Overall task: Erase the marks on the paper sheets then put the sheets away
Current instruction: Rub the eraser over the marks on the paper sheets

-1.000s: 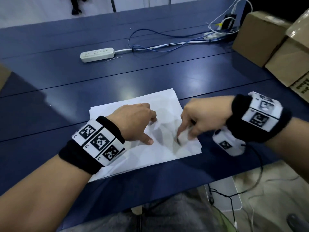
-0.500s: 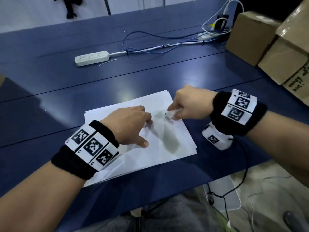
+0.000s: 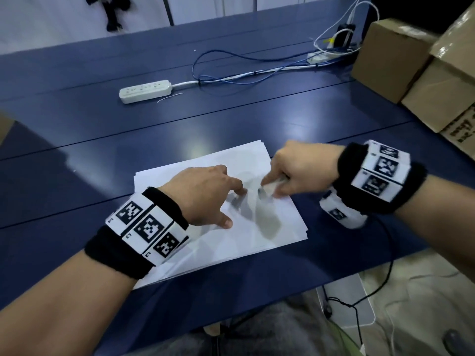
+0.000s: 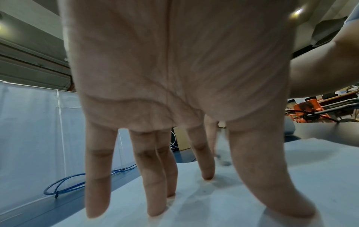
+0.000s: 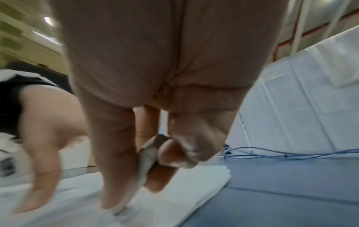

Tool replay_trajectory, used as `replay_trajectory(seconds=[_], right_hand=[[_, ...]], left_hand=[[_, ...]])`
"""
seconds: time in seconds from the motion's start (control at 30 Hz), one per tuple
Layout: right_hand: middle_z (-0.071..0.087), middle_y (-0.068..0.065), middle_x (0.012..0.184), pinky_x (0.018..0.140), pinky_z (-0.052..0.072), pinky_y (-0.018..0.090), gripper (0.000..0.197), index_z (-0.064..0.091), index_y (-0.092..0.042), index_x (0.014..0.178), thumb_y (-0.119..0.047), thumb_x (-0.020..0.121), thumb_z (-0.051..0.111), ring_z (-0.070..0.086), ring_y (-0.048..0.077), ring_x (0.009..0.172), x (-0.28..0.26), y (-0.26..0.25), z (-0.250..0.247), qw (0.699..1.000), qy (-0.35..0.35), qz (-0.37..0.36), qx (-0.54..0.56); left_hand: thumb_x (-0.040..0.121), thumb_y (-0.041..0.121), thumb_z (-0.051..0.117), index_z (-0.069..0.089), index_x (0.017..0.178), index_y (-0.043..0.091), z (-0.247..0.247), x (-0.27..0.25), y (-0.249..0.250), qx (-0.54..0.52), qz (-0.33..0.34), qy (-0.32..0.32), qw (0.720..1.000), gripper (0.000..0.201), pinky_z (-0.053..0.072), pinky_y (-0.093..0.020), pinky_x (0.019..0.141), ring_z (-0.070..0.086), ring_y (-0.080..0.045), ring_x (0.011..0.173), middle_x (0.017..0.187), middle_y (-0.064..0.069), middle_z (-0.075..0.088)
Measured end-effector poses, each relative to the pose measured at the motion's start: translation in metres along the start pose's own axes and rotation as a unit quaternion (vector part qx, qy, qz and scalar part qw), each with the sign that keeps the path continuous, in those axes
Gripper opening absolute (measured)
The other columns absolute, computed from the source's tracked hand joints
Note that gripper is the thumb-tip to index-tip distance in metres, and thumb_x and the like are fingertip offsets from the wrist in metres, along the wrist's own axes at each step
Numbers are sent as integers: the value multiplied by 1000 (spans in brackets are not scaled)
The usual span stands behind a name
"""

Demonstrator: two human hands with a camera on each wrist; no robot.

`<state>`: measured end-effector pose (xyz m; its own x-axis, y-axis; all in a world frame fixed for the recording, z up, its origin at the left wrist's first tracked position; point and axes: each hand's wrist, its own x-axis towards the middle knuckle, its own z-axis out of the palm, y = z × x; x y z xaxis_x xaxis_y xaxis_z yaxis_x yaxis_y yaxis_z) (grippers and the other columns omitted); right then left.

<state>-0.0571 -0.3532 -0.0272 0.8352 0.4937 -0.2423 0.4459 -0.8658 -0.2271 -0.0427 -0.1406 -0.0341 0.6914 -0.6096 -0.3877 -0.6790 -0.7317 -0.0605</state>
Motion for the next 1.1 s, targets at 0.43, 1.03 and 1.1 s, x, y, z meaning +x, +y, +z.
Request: replay_trajectory(seconds=[0.43,1.03,1.1], right_hand=[[54,-15,55,60,41,16,30,70,-39,110,-35,80,69,51,-2,59,-16,0,2,999,-32,-25,9],[61,-20,58,55,37,6,31,72,-42,104,-36,75,74,54,-9,60,-20,-3,1,991,-112,-46,48],[54,-26,49,52,36,8,26,73,-38,105,-35,79,72,49,-13,57,-4,5,-4,999,-33,3,20]], left_hand=[[69,78,60,47,129,44,4,-1,9,-3,-24,10,1000,70,44,-31,76,57,-18,100,115,8,48],[67,77,63,48,127,43,3,2,9,-12,-24,11,1000,71,44,-31,73,57,-18,97,111,8,47],[67,77,63,48,127,44,3,2,10,-11,-26,11,1000,70,45,-32,75,57,-18,98,110,9,47]])
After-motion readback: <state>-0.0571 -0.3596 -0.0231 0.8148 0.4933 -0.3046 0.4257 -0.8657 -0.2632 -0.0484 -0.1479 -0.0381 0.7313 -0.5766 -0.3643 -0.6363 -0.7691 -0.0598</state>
